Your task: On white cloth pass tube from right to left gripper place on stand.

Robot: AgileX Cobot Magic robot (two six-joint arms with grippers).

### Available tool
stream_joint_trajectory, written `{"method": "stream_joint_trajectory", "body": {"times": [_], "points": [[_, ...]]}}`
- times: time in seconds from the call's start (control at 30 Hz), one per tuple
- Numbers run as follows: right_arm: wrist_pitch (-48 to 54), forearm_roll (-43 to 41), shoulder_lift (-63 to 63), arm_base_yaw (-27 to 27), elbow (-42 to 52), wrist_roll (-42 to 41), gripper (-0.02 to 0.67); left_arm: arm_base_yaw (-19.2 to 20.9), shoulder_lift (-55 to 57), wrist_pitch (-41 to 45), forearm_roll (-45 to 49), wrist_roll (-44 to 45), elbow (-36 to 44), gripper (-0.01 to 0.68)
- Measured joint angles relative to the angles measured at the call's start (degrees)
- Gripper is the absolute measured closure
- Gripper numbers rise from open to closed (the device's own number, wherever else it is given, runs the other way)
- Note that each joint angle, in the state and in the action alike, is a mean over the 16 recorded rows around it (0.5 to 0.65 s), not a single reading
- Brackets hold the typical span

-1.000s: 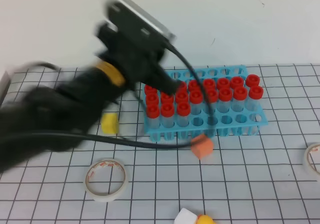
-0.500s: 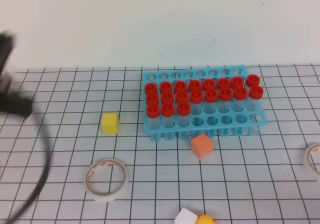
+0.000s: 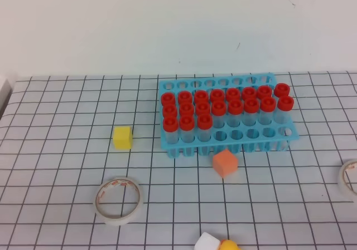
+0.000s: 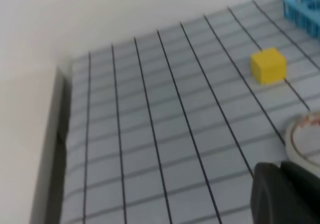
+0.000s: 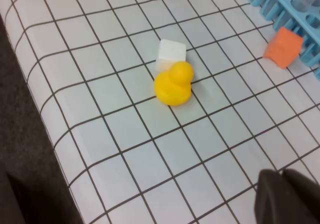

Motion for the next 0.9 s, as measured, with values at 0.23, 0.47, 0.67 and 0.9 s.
{"method": "stream_joint_trajectory", "body": {"times": [0.23, 0.47, 0.67, 0.9], "points": [[0.00, 0.00, 0.00, 0.00, 0.00, 0.00, 0.650, 0.24, -3.40, 6.59, -2.13, 0.00, 7.81, 0.673], [0.00, 0.00, 0.00, 0.00, 0.00, 0.00, 0.650, 0.67, -11.19, 7.85, -2.43, 0.06, 13.95, 0.673], [0.03, 0.03, -0.02, 0.00, 0.03, 0.02, 0.650, 1.10, -19.53, 8.55, -2.32, 0.14, 16.18, 0.673], [0.09, 0.08, -0.06, 0.00, 0.07, 0.06, 0.650, 1.35, -24.89, 9.28, -2.61, 0.03, 16.40, 0.673]]}}
